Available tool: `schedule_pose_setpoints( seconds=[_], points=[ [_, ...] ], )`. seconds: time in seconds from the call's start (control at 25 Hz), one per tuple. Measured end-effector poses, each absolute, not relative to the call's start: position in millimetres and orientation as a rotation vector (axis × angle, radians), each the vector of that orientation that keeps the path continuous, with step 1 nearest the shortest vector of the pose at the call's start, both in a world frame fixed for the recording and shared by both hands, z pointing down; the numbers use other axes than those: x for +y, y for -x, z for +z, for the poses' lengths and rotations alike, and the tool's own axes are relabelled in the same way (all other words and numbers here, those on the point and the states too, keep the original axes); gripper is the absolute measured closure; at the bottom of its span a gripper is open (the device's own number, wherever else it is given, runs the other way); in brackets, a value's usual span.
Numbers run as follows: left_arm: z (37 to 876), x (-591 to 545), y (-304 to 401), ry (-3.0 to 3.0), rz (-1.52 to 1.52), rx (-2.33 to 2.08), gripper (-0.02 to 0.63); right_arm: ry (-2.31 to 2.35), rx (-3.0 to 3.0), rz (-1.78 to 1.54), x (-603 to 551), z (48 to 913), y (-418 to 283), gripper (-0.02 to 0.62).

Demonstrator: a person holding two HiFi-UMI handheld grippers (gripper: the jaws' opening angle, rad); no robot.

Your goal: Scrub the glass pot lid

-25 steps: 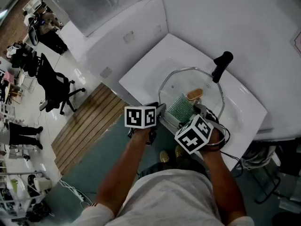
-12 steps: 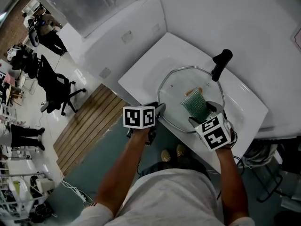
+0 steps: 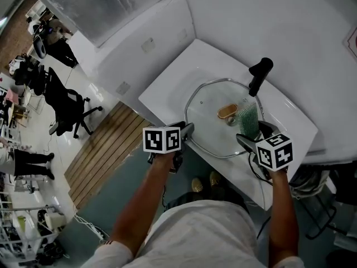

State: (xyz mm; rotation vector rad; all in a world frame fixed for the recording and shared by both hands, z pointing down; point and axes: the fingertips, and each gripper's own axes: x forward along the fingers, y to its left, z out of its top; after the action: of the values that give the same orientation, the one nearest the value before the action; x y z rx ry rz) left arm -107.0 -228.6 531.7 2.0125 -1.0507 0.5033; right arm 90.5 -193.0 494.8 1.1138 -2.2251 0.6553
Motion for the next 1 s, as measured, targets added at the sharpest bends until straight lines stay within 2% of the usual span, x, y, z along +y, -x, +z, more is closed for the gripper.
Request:
schedule_pose_setpoints(
  seconds=[0.24,0.52,1.0],
  points=[
    [531.5,-228.3,107.3,-2.009,0.499,-1.057,0.446,-1.088,-2.142,0.462,-178.0,480.2,-82.9,0.247],
    [531.9,-228.0,107.6,-1.999,0.489,-1.061,0.446,-0.974,-2.061,0.230,-155.5,471.7,-35.3,0.247],
    [532.3,-227.8,107.4,-1.997,0.486,-1.063,0.445,-0.800,-2.024,0.119,-135.3,508.5,4.6,0.247]
  ],
)
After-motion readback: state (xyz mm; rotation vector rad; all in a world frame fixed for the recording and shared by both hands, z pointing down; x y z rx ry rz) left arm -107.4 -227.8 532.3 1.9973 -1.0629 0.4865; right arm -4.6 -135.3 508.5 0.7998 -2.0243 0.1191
